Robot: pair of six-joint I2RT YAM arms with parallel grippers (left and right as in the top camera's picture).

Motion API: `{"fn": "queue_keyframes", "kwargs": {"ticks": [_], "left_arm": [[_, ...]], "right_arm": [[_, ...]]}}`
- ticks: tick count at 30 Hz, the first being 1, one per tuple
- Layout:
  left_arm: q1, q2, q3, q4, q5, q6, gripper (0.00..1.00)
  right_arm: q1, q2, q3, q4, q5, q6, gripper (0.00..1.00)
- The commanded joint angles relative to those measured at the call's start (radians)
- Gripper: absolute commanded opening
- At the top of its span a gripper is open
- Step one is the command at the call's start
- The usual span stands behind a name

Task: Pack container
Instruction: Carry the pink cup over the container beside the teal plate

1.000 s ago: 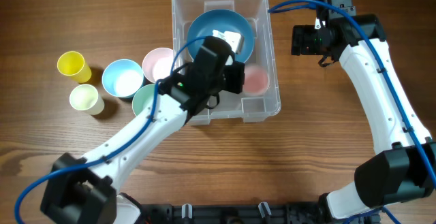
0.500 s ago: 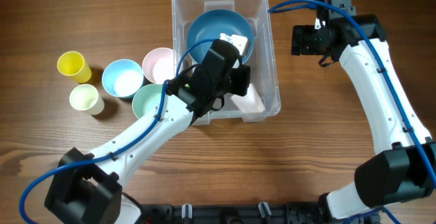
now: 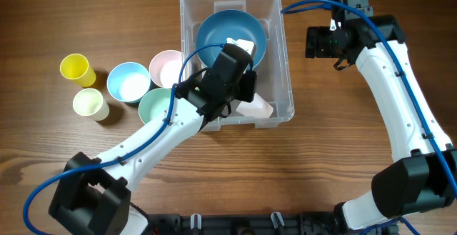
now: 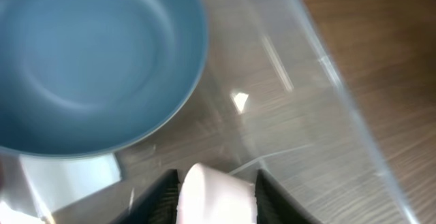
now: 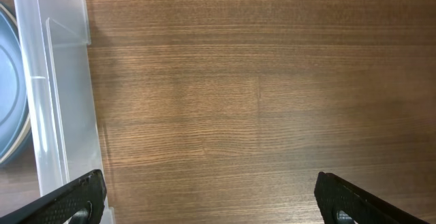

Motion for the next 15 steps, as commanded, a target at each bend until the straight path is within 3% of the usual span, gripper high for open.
{"fn": "queue_keyframes", "kwargs": {"ticks": [1,15], "left_arm": [[0.013,0.014,0.011,-0.027,-0.014,0.008,0.48],[0.013,0.015,0.011,-0.103,0.171,0.063,0.55]], "right_arm": [[0.0,-0.021,0.005,0.003,0.017,-0.006,1.0],[0.0,-0.021,0.005,0.003,0.017,-0.006,1.0]]}}
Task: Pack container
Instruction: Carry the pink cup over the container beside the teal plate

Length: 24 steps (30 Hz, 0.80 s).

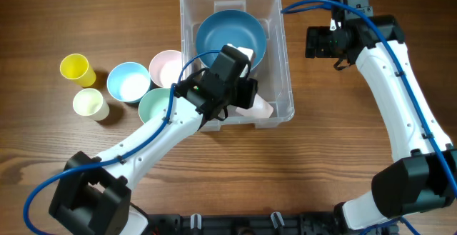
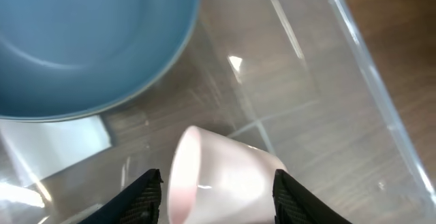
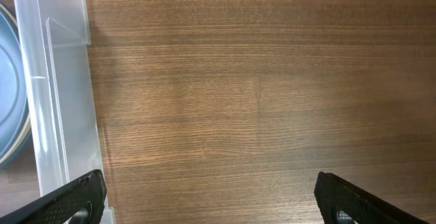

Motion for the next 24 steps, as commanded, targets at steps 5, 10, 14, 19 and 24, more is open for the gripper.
{"fn": "queue_keyframes", "kwargs": {"ticks": [5,10,14,19,24], "left_arm": [[0.006,0.029,0.011,-0.047,0.068,0.079,0.54],[0.021,0.063,0.011,-0.058,0.112,0.102,0.52],[0.033,0.072,0.011,-0.054,0.143,0.121,0.51],[0.042,0.072,0.011,-0.055,0.156,0.124,0.46],[0.042,0.089,0.011,-0.053,0.173,0.129,0.46]], "right_arm": [[0.0,-0.021,0.005,0.003,0.017,-0.006,1.0],[0.0,-0.021,0.005,0.003,0.017,-0.006,1.0],[0.0,-0.021,0.005,0.003,0.017,-0.006,1.0],[0.0,-0.021,0.005,0.003,0.017,-0.006,1.0],[0.0,-0.021,0.005,0.003,0.017,-0.006,1.0]]}}
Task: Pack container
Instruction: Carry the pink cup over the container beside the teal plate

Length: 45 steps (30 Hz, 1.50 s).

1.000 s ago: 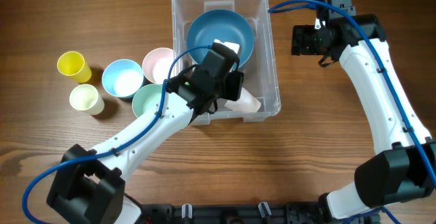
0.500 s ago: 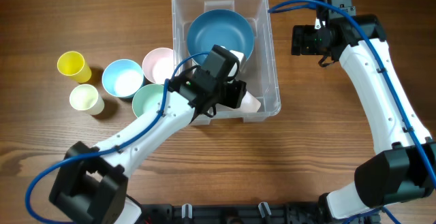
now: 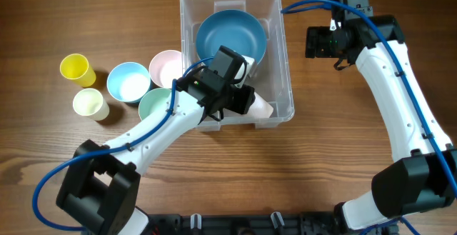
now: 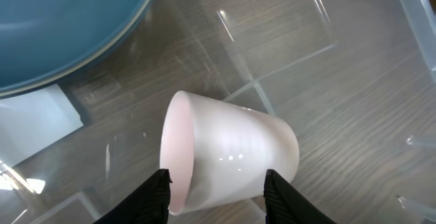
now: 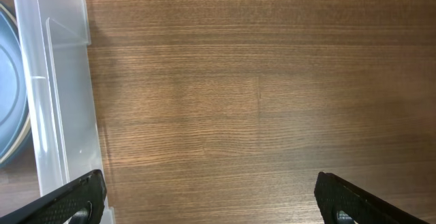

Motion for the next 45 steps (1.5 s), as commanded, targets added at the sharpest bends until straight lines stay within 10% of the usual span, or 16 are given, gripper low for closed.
{"fn": "queue_keyframes", "kwargs": {"ticks": [1,29,45], "left_arm": [[0.007,0.034,0.011,0.004,0.038,0.04,0.46],[0.012,0.069,0.011,0.004,0.142,0.151,0.4],[0.012,0.069,0.011,0.022,0.173,0.154,0.16]], "right_arm": [[0.0,-0.021,0.005,0.003,0.017,-0.006,1.0],[0.0,-0.021,0.005,0.003,0.017,-0.006,1.0],[0.0,-0.02,0.005,0.003,0.017,-0.006,1.0]]}}
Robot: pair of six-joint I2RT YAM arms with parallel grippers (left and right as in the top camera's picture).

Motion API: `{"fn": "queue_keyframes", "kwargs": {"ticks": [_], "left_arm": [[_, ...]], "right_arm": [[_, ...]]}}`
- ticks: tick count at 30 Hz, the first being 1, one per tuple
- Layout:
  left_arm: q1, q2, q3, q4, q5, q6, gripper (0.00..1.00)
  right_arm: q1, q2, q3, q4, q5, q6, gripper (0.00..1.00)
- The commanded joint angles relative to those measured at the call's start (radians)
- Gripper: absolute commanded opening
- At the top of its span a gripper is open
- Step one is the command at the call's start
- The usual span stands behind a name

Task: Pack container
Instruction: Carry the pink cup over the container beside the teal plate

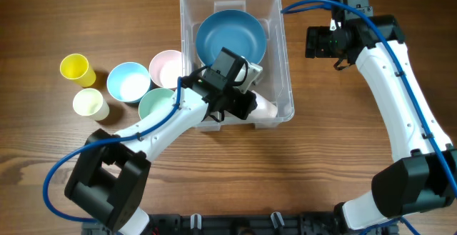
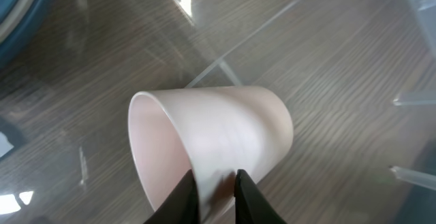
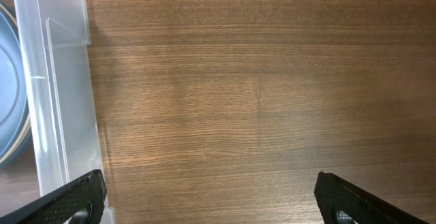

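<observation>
A clear plastic container (image 1: 285,63) stands at the table's back middle with a blue bowl (image 1: 230,36) inside. A pale pink cup (image 2: 231,129) lies on its side on the container's floor near the front right corner (image 1: 265,108), mouth to the left in the left wrist view. My left gripper (image 2: 214,197) is down in the container with its fingers close together on the cup's upper wall by the rim. My right gripper (image 3: 208,197) hangs open over bare table to the right of the container (image 3: 61,101).
Left of the container stand a pink bowl (image 1: 166,67), a green bowl (image 1: 153,106), a light blue bowl (image 1: 128,82), a yellow cup (image 1: 75,68) and a pale yellow cup (image 1: 90,103). A white card (image 1: 250,71) lies under the blue bowl's front edge.
My left gripper's fingers stood wide on either side of the lying pink cup; now they are close together at its rim wall. The cup looks larger and nearer. The right arm is unchanged.
At first my left gripper held the pink cup between its fingers over the container beside the blue bowl. Then the fingers were open and the cup lay on its side on the container floor. Now they are pinched on the cup's wall. The right arm never moved.
</observation>
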Motion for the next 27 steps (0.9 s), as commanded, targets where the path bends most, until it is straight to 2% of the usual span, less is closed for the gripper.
{"fn": "queue_keyframes", "kwargs": {"ticks": [1,7,16,27], "left_arm": [[0.006,0.008,0.011,0.014,0.024,0.015,0.15],[0.006,0.007,0.012,0.028,0.024,0.015,0.04],[0.008,0.007,0.056,-0.003,-0.003,0.016,0.04],[0.006,0.007,0.198,-0.158,-0.095,0.021,0.04]], "right_arm": [[0.0,-0.02,0.005,0.003,0.017,-0.006,1.0],[0.0,-0.02,0.005,0.003,0.016,-0.006,1.0],[0.0,-0.02,0.005,0.003,0.017,-0.006,1.0],[0.0,-0.02,0.005,0.003,0.017,-0.006,1.0]]}}
